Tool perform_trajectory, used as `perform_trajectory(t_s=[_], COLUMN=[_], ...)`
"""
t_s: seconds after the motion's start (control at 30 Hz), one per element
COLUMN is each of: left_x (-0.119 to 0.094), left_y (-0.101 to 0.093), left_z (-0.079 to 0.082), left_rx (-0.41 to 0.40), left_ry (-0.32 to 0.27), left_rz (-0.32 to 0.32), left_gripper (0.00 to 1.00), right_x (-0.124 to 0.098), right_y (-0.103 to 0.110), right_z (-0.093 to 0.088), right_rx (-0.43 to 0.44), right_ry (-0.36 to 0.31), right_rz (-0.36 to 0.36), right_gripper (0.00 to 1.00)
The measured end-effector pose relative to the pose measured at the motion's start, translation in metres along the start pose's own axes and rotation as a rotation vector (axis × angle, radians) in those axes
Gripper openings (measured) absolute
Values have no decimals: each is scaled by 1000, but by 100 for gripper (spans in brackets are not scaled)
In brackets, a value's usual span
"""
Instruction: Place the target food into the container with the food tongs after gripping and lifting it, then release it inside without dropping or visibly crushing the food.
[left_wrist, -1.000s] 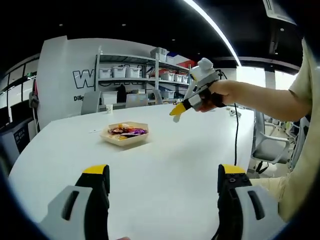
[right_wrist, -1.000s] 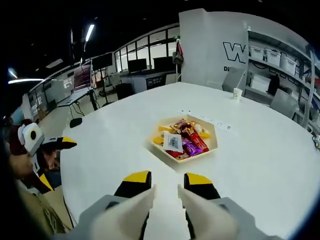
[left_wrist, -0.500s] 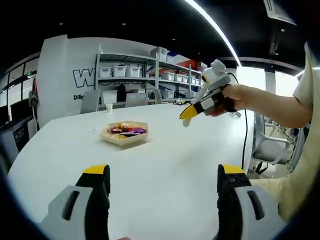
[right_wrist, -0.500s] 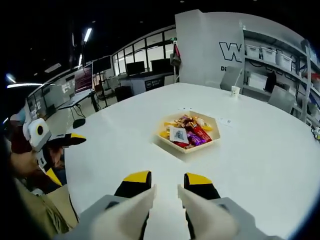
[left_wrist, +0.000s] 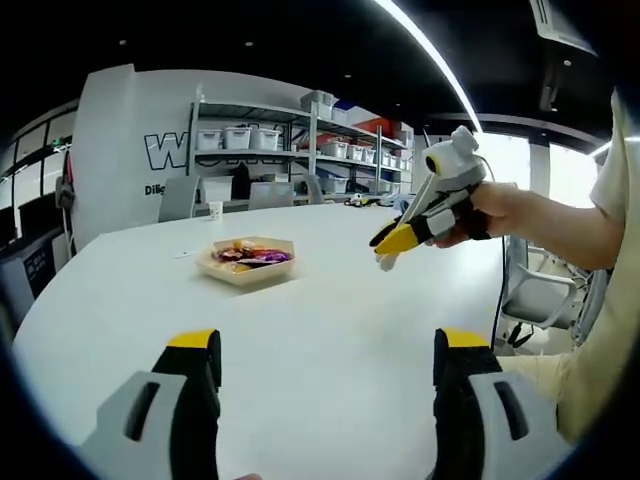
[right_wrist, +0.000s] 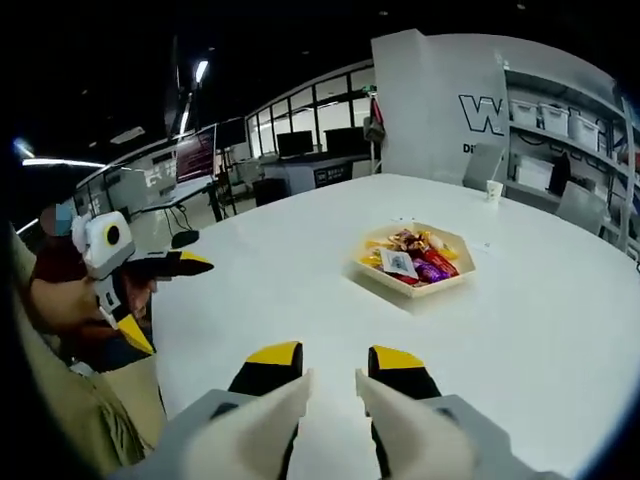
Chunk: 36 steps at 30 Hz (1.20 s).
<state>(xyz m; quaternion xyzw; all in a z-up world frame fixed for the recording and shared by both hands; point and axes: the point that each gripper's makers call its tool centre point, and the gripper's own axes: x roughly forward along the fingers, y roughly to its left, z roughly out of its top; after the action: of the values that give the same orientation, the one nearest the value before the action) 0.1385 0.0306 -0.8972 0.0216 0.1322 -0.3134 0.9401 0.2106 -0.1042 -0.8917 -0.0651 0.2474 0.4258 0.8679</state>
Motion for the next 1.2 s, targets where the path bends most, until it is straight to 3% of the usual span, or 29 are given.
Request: perform_trajectory(t_s=[0.33, 0.87, 1.2], left_x=[1, 12, 26], left_y=[1, 0, -6], left_z=[-4, -3, 4], left_rx=[2, -16, -16], left_ry=[6, -6, -26], left_rz=[-2, -26, -71], left_gripper=[85, 82, 79], right_x=[2, -1, -2], right_y=[24, 40, 49], right_z=[-1, -13, -7], right_rx=[-39, -21, -8], right_ry=[-28, -70, -162], right_rz=[57, 43, 112], right_gripper=[22, 22, 22])
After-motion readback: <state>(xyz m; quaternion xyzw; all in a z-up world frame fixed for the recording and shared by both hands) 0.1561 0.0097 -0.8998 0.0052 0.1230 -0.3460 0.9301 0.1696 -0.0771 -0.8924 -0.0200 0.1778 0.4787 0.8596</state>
